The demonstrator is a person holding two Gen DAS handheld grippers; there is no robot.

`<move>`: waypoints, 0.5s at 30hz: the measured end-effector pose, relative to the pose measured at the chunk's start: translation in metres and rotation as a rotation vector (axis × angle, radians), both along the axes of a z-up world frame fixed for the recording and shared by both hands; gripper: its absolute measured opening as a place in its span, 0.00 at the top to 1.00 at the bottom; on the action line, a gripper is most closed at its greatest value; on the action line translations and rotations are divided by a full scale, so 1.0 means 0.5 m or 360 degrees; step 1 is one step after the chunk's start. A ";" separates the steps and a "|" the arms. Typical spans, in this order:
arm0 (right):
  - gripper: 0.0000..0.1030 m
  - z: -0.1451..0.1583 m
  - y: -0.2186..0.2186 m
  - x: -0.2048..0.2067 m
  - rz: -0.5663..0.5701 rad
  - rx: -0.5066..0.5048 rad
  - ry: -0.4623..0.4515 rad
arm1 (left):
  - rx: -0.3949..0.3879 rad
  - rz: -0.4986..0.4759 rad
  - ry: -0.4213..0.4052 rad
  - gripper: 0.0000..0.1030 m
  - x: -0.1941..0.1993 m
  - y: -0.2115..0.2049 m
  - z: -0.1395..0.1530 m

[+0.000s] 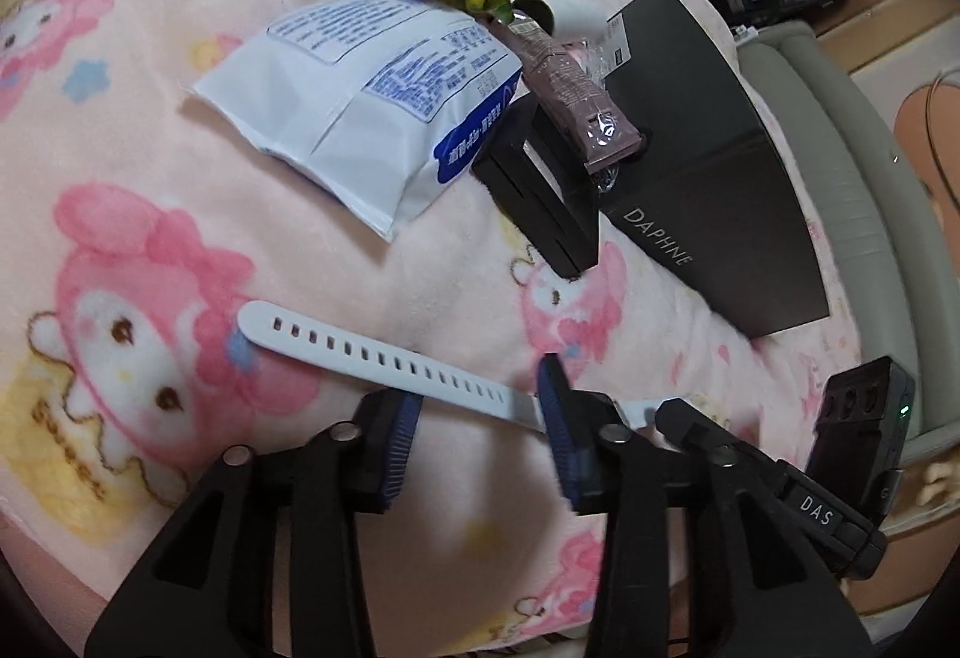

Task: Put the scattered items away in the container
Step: 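Close the right gripper on the watch strap and lift the watch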

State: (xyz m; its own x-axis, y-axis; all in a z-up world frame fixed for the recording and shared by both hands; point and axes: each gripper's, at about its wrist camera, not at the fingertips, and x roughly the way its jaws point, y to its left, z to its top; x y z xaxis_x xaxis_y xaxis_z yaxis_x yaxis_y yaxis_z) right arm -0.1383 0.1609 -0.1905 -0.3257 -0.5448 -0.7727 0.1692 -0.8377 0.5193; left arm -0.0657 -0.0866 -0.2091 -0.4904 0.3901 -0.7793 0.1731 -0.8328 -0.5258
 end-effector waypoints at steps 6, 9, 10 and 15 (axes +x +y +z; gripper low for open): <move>0.90 0.030 -0.008 0.014 0.0057 0.0113 0.0164 | -0.0080 -0.0182 0.0042 0.89 0.004 0.051 0.011; 0.91 0.034 0.006 0.016 0.0020 0.0122 0.0180 | -0.0011 -0.0160 0.0004 0.85 -0.001 0.041 0.001; 0.91 0.035 0.008 0.016 0.0012 0.0122 0.0180 | 0.0016 -0.0143 -0.0009 0.82 -0.003 0.035 -0.002; 0.91 0.040 -0.001 0.016 0.0022 0.0132 0.0208 | 0.0096 0.0006 -0.0042 0.68 -0.007 -0.003 -0.015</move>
